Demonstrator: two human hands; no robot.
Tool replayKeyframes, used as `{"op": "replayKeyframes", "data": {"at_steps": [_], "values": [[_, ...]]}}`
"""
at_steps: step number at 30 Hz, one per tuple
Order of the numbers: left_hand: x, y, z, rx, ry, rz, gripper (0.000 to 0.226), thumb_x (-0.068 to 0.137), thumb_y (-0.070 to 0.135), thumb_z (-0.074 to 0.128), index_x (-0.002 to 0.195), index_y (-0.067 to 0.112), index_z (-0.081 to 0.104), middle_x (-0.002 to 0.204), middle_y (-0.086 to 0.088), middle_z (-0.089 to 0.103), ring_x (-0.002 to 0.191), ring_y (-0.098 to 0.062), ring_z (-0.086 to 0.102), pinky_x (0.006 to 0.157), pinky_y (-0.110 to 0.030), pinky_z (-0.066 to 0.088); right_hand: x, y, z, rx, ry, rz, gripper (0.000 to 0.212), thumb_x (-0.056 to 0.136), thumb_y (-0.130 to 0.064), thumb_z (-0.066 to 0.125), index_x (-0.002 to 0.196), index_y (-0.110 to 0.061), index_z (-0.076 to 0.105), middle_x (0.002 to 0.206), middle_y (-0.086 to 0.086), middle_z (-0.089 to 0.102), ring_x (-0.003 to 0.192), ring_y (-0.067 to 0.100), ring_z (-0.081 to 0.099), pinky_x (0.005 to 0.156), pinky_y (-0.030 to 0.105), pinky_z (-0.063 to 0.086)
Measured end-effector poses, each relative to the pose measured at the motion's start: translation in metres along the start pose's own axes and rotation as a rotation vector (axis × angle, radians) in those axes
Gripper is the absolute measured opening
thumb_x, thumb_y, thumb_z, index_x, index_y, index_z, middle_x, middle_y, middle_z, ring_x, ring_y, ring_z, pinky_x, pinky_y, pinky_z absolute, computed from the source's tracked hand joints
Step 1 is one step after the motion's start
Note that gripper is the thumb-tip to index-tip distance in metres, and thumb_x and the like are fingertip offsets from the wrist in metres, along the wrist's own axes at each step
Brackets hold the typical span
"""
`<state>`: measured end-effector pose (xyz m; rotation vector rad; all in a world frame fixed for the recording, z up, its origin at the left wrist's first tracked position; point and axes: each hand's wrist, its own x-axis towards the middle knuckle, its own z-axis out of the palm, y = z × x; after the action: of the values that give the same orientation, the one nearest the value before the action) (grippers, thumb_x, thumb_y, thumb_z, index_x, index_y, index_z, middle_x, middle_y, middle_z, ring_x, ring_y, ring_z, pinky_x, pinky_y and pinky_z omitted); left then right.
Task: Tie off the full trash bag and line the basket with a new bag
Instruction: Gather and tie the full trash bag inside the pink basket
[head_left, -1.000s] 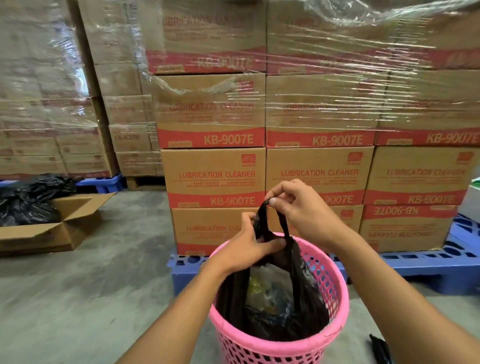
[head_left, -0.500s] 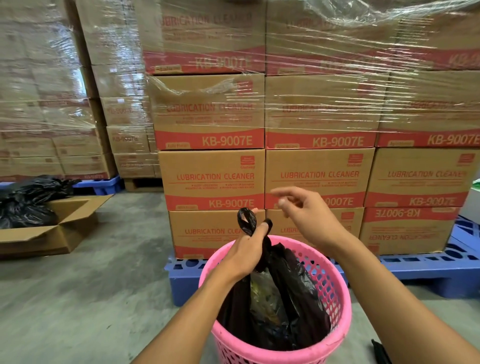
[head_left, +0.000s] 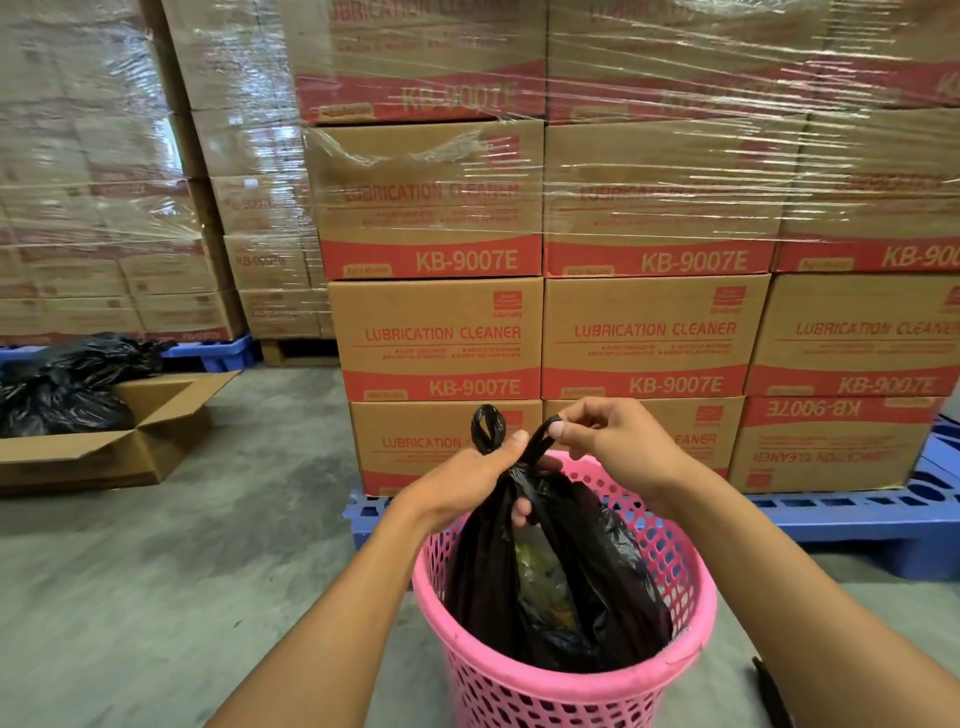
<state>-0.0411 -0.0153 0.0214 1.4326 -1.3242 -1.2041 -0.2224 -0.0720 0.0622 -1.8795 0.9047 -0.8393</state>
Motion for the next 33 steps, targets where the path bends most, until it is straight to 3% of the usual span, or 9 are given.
{"op": "replayKeyframes", "data": {"at_steps": [6,9,11,15,19,24,27,29,33], "values": [[-0.001,-0.012,-0.002,-0.342,-0.148,0.084,0.025,0.096,0.009,0.054,0.113,0.007,0.071,0.089,-0.005,0.073,0.063,-0.004,0.06,0.065,-0.024,0.035,-0.009,-0.003,-0.008,-0.072,-0.351,-0.061,0.017,0.083,-0.02,0.074,0.088,-0.004,0.069,0.074,0.004,0.062,0.07,0.012,0.053,0.068,0.025,0.04],[0.001,-0.011,-0.005,-0.139,-0.127,0.104,0.034,0.087,-0.004,0.064,0.117,0.012,0.071,0.097,-0.012,0.067,0.073,-0.012,0.058,0.065,-0.023,0.041,-0.013,0.005,-0.013,-0.241,-0.557,0.053,0.015,0.081,-0.022,0.077,0.093,-0.014,0.075,0.077,0.004,0.061,0.069,0.012,0.055,0.066,0.022,0.042],[0.004,-0.007,-0.008,0.248,0.005,0.175,0.042,0.084,-0.004,0.067,0.119,0.02,0.068,0.099,-0.005,0.066,0.082,-0.017,0.059,0.07,-0.025,0.05,-0.011,0.016,-0.013,-0.242,-0.494,0.118,0.015,0.085,-0.023,0.072,0.094,-0.012,0.074,0.077,0.002,0.063,0.067,0.011,0.059,0.065,0.022,0.045],[0.01,-0.016,0.002,0.864,0.418,0.267,0.059,0.079,0.0,0.062,0.123,0.038,0.057,0.108,0.001,0.071,0.102,-0.027,0.063,0.084,-0.039,0.052,-0.003,0.04,0.007,-0.167,-0.03,0.125,0.016,0.092,-0.024,0.06,0.093,-0.01,0.066,0.076,0.004,0.059,0.065,0.016,0.052,0.063,0.033,0.042],[0.004,-0.035,0.02,0.841,0.681,0.414,0.047,0.08,-0.008,0.059,0.115,0.023,0.058,0.111,0.002,0.063,0.095,-0.027,0.065,0.075,-0.037,0.051,0.003,0.048,0.035,-0.004,0.14,0.142,0.021,0.097,-0.024,0.05,0.11,-0.015,0.063,0.103,0.005,0.066,0.09,0.017,0.058,0.081,0.033,0.045],[0.003,-0.043,0.021,0.719,0.667,0.652,0.035,0.074,-0.005,0.07,0.1,0.016,0.058,0.104,0.006,0.051,0.082,-0.015,0.058,0.07,-0.036,0.052,0.01,0.054,0.042,0.245,0.014,0.319,0.042,0.096,-0.052,0.041,0.117,-0.024,0.064,0.114,0.001,0.069,0.109,0.02,0.063,0.102,0.042,0.047],[0.002,-0.045,0.021,0.752,0.635,0.736,0.042,0.066,-0.012,0.069,0.093,0.016,0.054,0.099,0.007,0.048,0.079,-0.01,0.051,0.066,-0.028,0.049,0.011,0.053,0.042,0.358,-0.077,0.353,0.042,0.09,-0.057,0.049,0.101,-0.024,0.071,0.112,0.005,0.072,0.105,0.023,0.068,0.097,0.043,0.051],[0.001,-0.046,0.019,0.785,0.609,0.753,0.043,0.065,-0.013,0.07,0.092,0.017,0.057,0.099,0.007,0.047,0.083,-0.007,0.049,0.068,-0.019,0.045,0.01,0.048,0.044,0.43,-0.083,0.288,0.033,0.092,-0.043,0.058,0.099,-0.014,0.072,0.099,0.009,0.072,0.092,0.023,0.068,0.085,0.041,0.054],[0.002,-0.043,0.012,0.792,0.634,0.776,0.016,0.08,0.013,0.077,0.093,0.019,0.071,0.09,0.005,0.053,0.084,-0.013,0.048,0.075,-0.023,0.043,0.013,0.035,0.044,0.584,0.052,0.202,0.013,0.094,-0.02,0.06,0.088,-0.008,0.062,0.079,0.017,0.057,0.059,0.023,0.059,0.06,0.038,0.053]]}}
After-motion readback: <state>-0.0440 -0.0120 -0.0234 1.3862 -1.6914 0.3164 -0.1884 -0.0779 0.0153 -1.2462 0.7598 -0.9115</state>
